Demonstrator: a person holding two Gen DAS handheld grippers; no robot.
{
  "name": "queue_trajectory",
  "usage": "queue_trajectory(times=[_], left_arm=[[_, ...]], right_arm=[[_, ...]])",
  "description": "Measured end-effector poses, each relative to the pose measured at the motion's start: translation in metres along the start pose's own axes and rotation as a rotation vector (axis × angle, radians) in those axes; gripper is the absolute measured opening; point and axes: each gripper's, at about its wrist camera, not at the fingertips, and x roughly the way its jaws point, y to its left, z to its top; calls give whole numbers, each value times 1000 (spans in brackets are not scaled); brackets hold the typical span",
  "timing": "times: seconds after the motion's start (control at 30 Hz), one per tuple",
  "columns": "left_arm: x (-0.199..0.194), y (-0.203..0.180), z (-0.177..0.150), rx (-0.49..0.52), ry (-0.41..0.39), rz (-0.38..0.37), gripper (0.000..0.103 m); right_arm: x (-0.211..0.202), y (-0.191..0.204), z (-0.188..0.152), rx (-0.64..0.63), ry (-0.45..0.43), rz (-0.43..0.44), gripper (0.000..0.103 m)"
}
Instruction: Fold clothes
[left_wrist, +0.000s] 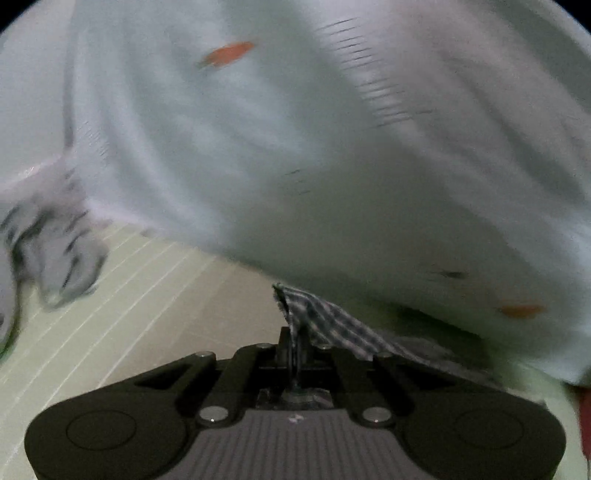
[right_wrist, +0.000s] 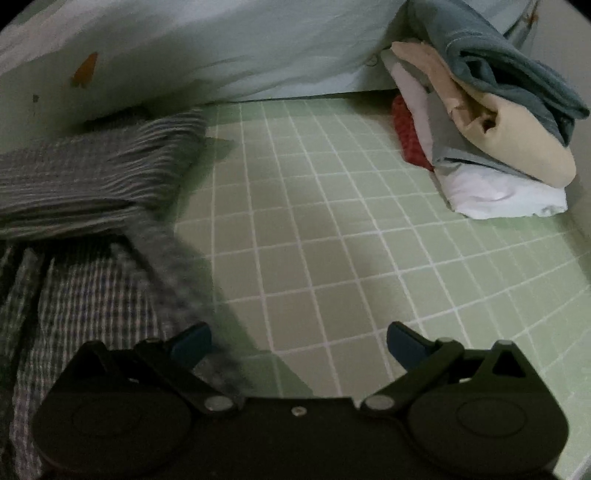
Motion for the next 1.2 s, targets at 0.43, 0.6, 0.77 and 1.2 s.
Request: queue_trajectory(times=[0.43,0.6,0.77,1.2], left_arm=[[-29,-5,-79,-7,170,37,88],[-66,-26,-112,33,209,13,89],[-114,-58,-141,117,221,-7,91],[-213,-88,-226,221,251,101,94]], right_arm=[[-24,3,3,41,-62,76,103],[-33,-21,-19,145,-77,141,103],[-35,-48,-48,207,-37,151,103],[-45,-70,-103,61,10,203,74]])
